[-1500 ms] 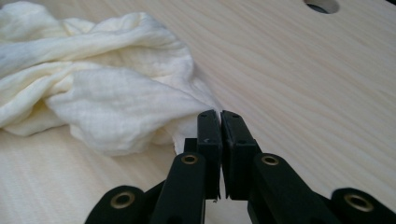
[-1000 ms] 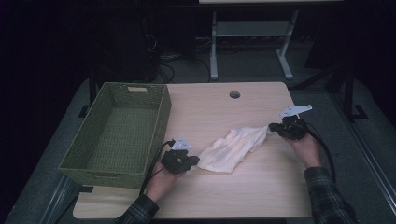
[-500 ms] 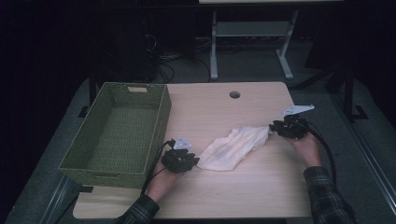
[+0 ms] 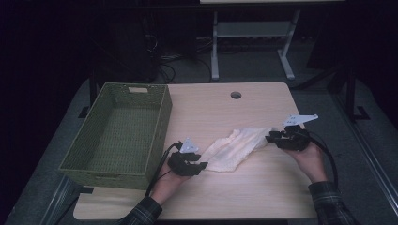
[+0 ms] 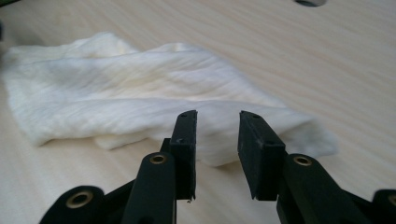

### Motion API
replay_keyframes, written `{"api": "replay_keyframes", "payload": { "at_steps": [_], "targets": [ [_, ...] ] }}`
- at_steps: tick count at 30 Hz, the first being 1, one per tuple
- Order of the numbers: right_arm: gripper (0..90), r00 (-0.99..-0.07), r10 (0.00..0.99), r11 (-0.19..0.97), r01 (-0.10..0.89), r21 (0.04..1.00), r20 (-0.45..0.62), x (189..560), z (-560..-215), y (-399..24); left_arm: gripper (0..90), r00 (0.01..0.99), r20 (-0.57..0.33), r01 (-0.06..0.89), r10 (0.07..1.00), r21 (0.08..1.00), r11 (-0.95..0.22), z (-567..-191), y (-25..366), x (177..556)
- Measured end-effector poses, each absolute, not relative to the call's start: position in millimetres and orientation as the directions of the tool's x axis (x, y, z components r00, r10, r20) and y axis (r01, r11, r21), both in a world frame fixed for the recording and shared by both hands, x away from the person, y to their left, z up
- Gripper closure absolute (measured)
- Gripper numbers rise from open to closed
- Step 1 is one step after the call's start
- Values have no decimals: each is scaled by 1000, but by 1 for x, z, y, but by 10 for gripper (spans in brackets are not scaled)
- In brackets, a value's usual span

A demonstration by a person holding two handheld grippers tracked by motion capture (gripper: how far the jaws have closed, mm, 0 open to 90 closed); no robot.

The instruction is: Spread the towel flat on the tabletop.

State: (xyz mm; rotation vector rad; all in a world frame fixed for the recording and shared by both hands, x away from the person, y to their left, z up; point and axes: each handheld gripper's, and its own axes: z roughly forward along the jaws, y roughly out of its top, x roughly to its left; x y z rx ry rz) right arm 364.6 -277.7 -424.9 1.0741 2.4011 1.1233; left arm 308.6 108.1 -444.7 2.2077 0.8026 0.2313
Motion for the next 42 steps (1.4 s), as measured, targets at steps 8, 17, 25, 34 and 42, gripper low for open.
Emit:
{"api": "replay_keyframes", "payload": {
  "at_steps": [8, 17, 25, 34, 42],
  "targets": [
    [675, -721, 683, 441, 530, 725, 112, 348, -442, -258, 565, 795, -66, 463, 602, 708, -533, -449, 107, 310],
    [855, -749, 648, 482, 543, 687, 137, 341, -458, -240, 570, 800, -57, 455, 597, 707, -542, -449, 106, 309],
    [899, -751, 644, 487, 549, 679, 145, 344, -461, -235, 569, 805, -57, 451, 591, 705, -547, -449, 106, 309],
    [899, -748, 653, 477, 525, 705, 115, 367, -449, -222, 563, 808, -56, 449, 587, 704, -551, -449, 106, 309],
    [900, -745, 662, 489, 512, 707, 81, 399, -440, -204, 544, 808, -51, 443, 587, 709, -549, -448, 109, 309]
  ]
}}
